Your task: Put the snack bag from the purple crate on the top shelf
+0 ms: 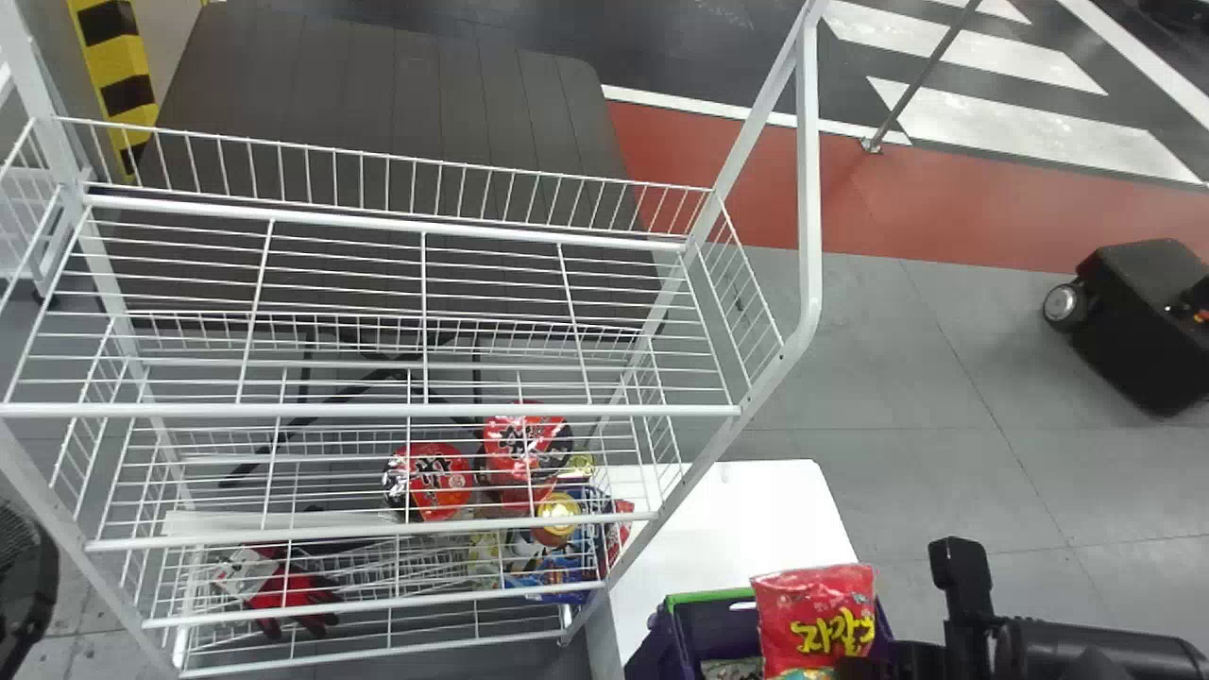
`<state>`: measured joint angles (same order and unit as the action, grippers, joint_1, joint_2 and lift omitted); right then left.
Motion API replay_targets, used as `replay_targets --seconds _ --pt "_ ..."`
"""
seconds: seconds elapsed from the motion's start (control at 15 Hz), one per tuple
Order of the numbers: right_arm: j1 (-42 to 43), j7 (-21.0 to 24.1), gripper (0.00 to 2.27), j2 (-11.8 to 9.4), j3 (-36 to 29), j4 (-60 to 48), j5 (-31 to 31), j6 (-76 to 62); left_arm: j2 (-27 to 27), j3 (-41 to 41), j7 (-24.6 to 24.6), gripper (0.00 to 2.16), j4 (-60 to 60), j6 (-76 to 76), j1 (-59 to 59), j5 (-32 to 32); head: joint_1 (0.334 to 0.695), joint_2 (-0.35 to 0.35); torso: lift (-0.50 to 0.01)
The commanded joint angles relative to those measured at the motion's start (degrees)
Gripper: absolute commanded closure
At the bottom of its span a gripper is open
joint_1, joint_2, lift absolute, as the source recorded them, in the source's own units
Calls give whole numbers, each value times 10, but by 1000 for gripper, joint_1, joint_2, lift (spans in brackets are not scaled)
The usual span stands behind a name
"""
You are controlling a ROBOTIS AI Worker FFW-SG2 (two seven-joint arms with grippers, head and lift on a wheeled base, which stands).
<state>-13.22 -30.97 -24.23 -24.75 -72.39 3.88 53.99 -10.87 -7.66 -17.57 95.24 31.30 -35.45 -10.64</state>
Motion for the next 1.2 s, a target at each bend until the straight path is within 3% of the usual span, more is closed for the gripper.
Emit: replay_targets --seconds 0.0,0.2,0.27,0.47,0.87,1.13 --pt "-22 -22 2142 8 -8 -37 13 13 1 -1 -1 56 3 -5 -1 0 695 -350 -1" --pt "-72 -23 2118 51 -26 -160 24 94 2 -1 -3 56 6 -14 -1 2 695 -350 -1" --pt "-87 -27 2118 54 -27 -195 39 121 2 -2 -3 56 6 -17 -1 4 695 -350 -1" --pt "-118 -59 2088 96 -54 -303 71 194 3 -2 -4 56 10 -26 -1 8 695 -350 -1" --pt "-153 -93 2088 168 -73 -492 83 289 3 2 -6 56 21 -33 -7 8 695 -210 -1" --pt "-159 -103 2088 204 -80 -578 121 323 4 4 -7 56 21 -31 -9 8 695 -103 -1"
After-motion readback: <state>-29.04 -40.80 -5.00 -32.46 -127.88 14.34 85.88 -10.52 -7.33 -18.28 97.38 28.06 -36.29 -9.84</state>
